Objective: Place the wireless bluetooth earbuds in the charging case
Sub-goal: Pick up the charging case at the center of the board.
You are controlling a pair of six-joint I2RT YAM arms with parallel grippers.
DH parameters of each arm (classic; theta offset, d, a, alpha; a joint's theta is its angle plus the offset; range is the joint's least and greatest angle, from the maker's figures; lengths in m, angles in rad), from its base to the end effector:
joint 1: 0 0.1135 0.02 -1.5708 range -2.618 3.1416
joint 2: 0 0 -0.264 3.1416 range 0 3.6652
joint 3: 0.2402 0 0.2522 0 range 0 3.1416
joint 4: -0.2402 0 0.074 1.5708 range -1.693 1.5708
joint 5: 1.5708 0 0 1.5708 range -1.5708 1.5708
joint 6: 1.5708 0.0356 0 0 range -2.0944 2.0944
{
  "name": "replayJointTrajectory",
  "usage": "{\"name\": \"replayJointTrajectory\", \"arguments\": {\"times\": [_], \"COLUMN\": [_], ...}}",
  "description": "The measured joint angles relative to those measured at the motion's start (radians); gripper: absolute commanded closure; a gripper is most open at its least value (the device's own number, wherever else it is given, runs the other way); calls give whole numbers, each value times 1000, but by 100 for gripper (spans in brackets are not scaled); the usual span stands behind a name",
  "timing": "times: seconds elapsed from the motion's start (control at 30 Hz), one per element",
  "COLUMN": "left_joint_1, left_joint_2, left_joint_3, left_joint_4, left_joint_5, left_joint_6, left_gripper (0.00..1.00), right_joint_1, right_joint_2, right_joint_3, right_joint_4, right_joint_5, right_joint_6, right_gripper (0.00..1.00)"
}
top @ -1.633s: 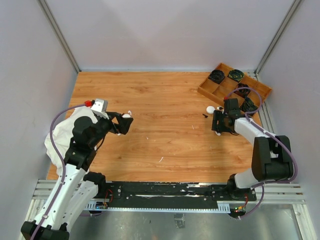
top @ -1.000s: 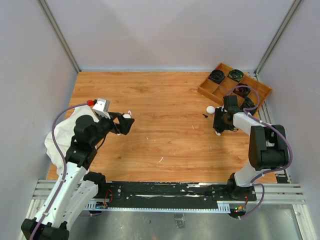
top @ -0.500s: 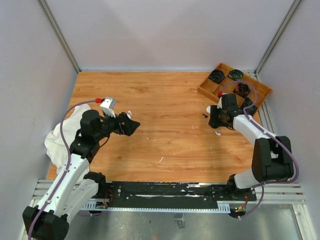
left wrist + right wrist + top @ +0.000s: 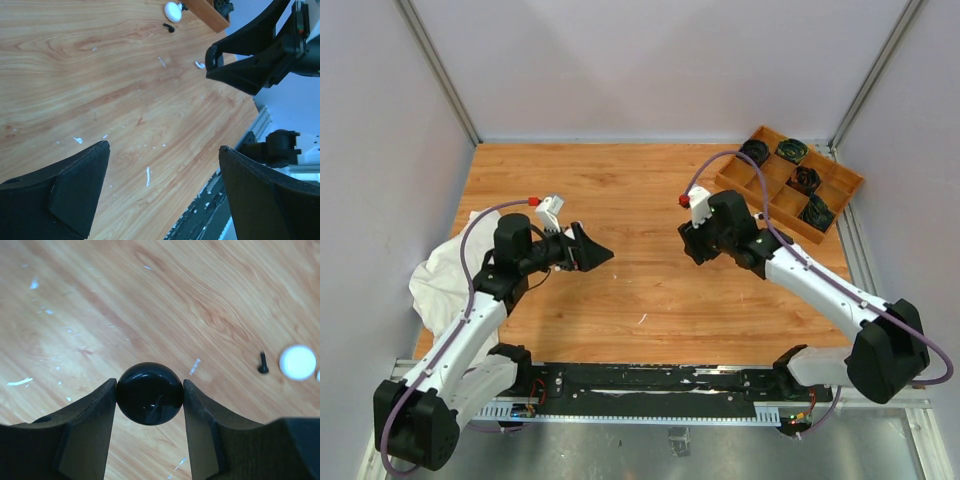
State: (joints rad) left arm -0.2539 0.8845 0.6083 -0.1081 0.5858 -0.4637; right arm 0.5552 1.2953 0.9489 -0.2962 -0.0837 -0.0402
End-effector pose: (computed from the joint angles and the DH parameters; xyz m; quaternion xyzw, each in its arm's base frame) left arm 0.1895 -0.0695 0.2698 0.0774 0.8064 -0.4121 0.4171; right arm 0.2420 0.1536 0.2752 -0.2800 0.8487 0.1501 0.4230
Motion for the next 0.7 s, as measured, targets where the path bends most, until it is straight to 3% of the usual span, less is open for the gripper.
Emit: {"name": "replayJointTrajectory", "arguments": {"times": [0.37,0.7], "left_joint_1": [-27,-131], "left_joint_2": [37,97], "left_joint_3": [-79,-98], "left_joint_4": [199,307], "left_joint_5": [90,97], "left_joint_6": [-167,-237], "left_gripper": [9,13], "right_joint_1": [231,349], "right_joint_2": [-10,-2], "right_joint_3": [62,127], "right_joint_4": [-10,-14], "right_joint_5": [-16,-62], "right_joint_6": [-261,-422], "right_gripper": [55,57]}}
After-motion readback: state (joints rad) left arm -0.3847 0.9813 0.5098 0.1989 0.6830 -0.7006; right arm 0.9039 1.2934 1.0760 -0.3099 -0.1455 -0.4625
